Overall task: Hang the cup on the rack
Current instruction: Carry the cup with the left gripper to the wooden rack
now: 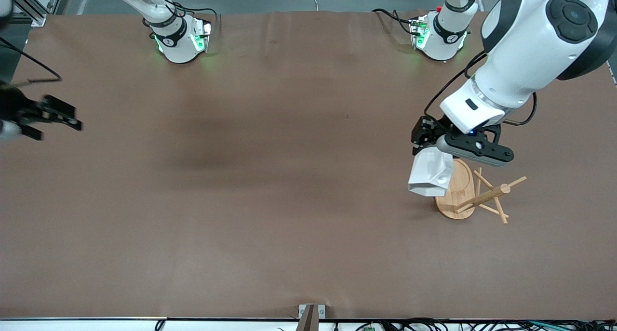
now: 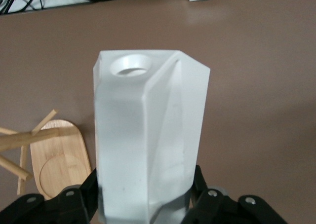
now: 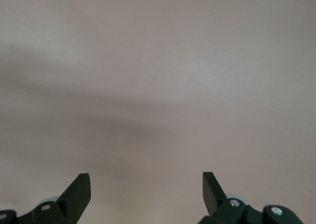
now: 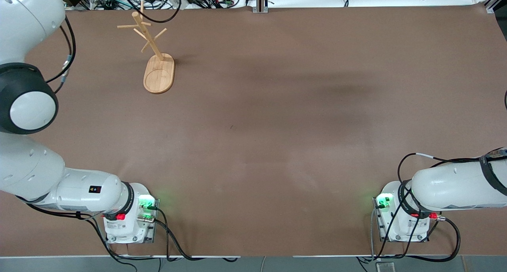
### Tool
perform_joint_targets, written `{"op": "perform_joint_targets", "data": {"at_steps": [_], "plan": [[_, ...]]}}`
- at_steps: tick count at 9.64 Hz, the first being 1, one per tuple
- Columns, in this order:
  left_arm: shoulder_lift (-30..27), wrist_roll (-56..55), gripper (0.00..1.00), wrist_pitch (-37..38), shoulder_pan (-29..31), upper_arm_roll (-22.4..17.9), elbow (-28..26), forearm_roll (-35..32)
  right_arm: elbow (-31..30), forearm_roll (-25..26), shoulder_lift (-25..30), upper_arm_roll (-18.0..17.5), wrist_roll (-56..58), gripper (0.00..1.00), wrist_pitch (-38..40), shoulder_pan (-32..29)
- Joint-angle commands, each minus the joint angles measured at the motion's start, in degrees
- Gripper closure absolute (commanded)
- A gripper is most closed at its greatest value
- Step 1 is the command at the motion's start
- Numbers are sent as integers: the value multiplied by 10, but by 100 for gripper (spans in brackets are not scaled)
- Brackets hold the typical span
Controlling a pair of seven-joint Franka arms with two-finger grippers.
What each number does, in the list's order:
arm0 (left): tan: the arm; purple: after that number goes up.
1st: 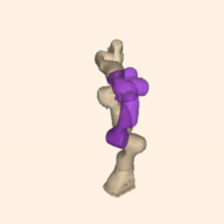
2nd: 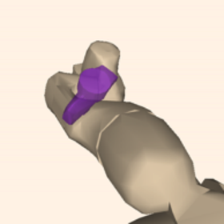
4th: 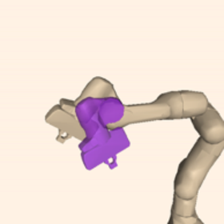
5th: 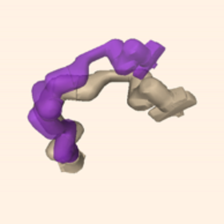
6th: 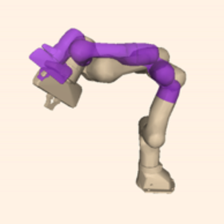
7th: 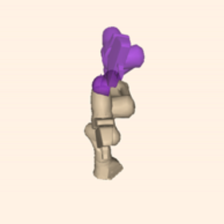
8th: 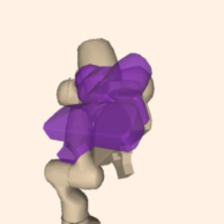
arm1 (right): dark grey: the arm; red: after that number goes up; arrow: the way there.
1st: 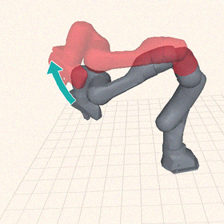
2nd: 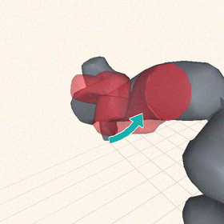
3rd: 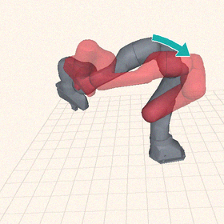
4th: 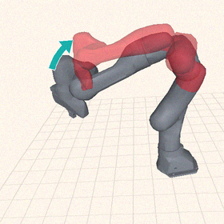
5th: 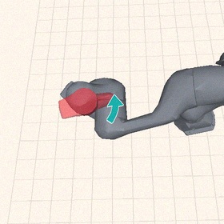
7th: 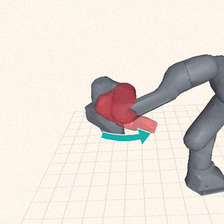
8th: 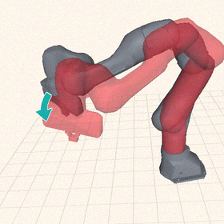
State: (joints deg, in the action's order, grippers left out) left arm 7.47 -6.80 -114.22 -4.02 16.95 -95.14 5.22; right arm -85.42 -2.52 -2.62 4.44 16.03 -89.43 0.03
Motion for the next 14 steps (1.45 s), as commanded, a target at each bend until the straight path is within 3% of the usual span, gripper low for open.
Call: {"op": "perform_joint_targets", "data": {"at_steps": [1,3,6,7,14], "plan": [[-71,-5,92,-9,15,2,-115,12,77,43,-5,2,-6,0,56,7],[-115,21,92,-64,36,-6,-206,13,77,43,16,-3,-84,0,91,4],[-120,62,92,-127,58,-6,-272,12,-16,42,74,-5,-102,0,63,13],[-120,97,92,-140,60,-6,-290,13,-17,43,75,-5,-108,0,64,17],[-104,187,92,-150,67,-6,-327,13,-14,51,68,-5,-167,0,63,27]]}}
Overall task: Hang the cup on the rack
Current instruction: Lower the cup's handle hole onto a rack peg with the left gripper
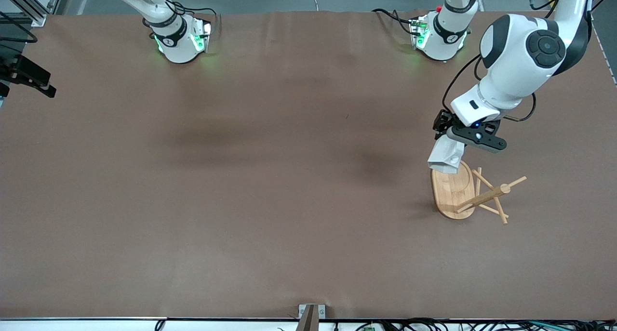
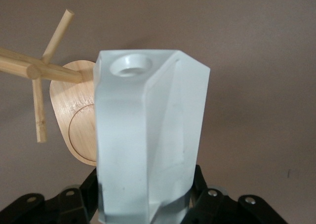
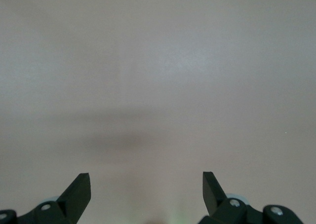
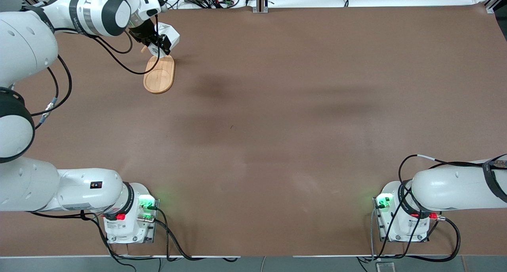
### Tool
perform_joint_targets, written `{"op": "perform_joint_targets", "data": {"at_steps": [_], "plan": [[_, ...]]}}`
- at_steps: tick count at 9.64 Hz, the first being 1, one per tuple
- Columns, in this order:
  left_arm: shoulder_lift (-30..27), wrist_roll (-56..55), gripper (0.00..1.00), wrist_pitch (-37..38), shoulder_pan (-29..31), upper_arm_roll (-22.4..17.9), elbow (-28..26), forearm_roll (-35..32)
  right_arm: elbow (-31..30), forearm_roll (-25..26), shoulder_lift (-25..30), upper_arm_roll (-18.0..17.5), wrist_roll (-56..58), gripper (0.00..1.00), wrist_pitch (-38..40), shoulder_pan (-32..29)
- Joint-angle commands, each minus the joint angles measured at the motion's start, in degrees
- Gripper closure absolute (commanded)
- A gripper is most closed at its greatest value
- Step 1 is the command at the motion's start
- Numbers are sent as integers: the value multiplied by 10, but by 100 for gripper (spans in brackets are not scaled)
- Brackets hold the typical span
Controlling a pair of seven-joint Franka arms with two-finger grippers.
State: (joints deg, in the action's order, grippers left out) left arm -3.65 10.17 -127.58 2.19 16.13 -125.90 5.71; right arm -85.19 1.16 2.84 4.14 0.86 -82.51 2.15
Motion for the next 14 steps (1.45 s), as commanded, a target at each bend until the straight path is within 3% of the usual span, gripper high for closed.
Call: {"op": "perform_joint_targets", "data": {"at_steps": [1,7,14], "plan": [[13,33,92,-17,5,0,-19,8,-16,14,14,-2,-14,0,-7,4],[40,89,91,-20,8,-17,6,8,-16,23,12,-2,-10,0,-4,2],[80,168,91,-28,5,-64,43,9,-13,23,10,-2,-11,0,-5,6]]}}
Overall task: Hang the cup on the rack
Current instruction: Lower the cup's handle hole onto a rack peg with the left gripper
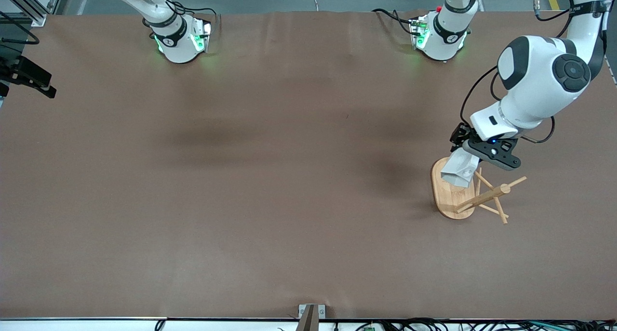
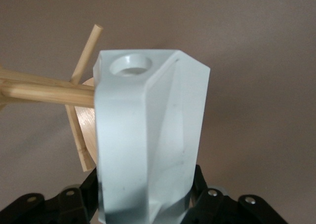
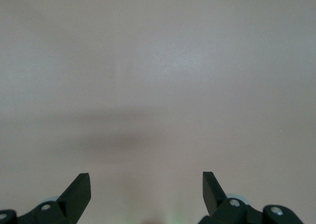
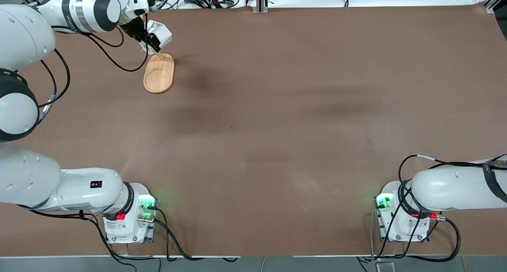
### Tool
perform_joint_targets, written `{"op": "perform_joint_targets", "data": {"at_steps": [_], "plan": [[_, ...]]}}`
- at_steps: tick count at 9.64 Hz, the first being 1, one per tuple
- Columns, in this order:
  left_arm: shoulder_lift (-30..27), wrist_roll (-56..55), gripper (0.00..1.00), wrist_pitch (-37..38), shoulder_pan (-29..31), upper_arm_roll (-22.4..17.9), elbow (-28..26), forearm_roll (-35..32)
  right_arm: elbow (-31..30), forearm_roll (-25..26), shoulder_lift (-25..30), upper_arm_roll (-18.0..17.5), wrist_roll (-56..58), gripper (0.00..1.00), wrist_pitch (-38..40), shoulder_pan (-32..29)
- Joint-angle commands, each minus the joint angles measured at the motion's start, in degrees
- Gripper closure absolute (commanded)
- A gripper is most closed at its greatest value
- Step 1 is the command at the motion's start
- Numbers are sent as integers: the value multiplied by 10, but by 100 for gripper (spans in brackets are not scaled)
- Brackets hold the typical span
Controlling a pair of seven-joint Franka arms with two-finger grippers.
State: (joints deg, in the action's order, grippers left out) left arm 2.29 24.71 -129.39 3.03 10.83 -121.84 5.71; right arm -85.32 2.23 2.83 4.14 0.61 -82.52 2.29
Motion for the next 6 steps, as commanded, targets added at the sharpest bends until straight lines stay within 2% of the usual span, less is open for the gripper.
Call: {"op": "perform_joint_targets", "data": {"at_steps": [1,4,6], "plan": [[25,25,91,-18,-3,-14,3,8,-12,12,10,-2,-10,0,-2,4],[39,25,90,-37,-6,-21,2,16,-12,12,10,-2,-10,0,-1,5],[47,30,89,-44,-7,-22,1,51,-12,12,10,-2,-10,0,2,5]]}}
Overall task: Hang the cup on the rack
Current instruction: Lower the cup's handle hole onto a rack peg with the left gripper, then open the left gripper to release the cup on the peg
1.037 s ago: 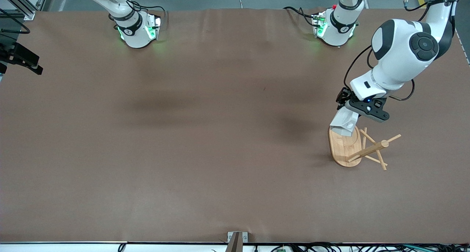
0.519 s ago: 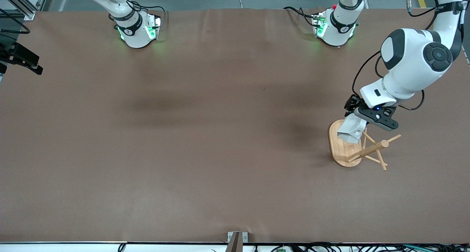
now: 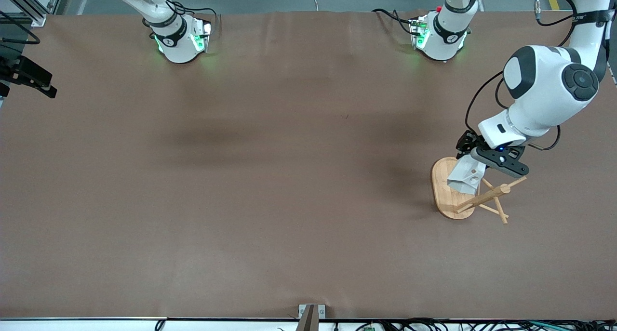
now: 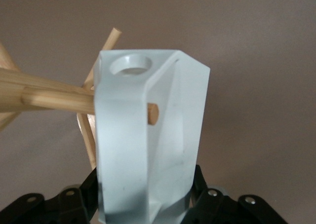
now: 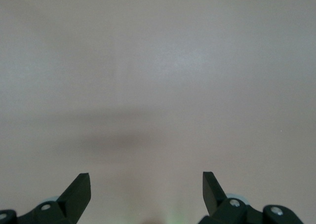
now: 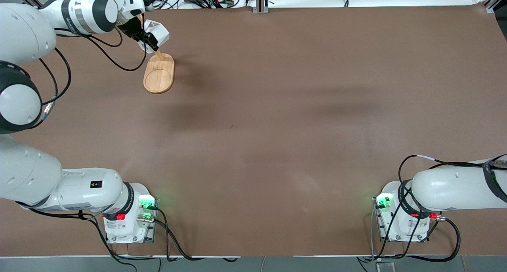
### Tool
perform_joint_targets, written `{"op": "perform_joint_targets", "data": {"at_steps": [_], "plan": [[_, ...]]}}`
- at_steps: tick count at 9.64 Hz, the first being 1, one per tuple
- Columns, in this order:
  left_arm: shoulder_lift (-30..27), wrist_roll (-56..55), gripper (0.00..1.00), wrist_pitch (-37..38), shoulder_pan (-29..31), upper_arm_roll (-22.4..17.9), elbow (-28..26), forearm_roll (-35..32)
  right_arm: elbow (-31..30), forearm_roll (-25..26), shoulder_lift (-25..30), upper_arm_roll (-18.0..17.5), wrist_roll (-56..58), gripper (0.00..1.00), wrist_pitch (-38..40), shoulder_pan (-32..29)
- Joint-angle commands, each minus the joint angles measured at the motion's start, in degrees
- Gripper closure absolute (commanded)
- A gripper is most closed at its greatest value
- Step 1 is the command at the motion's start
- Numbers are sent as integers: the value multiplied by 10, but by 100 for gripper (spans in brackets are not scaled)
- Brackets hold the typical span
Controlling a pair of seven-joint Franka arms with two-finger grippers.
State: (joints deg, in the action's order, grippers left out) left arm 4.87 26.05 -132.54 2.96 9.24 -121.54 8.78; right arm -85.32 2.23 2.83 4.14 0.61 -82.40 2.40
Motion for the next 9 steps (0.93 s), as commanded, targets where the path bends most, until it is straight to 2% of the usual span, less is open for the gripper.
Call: {"op": "perform_joint_targets", "data": {"at_steps": [1,3,4,5,6,9], "plan": [[27,16,88,-17,-7,-5,-2,21,-12,12,10,-2,-10,0,1,5],[34,16,83,-18,-7,-5,-1,22,-12,12,10,-2,-10,0,0,5],[36,16,65,-19,-7,-5,-1,27,-12,12,10,-2,-10,0,0,5],[36,16,38,-22,-7,-6,-1,30,-12,12,10,-2,-10,0,0,5],[36,16,0,-23,-7,-5,0,31,-12,12,10,-2,-10,0,0,5],[30,6,0,-19,-7,-6,11,33,-12,12,10,-2,-8,0,0,4]]}}
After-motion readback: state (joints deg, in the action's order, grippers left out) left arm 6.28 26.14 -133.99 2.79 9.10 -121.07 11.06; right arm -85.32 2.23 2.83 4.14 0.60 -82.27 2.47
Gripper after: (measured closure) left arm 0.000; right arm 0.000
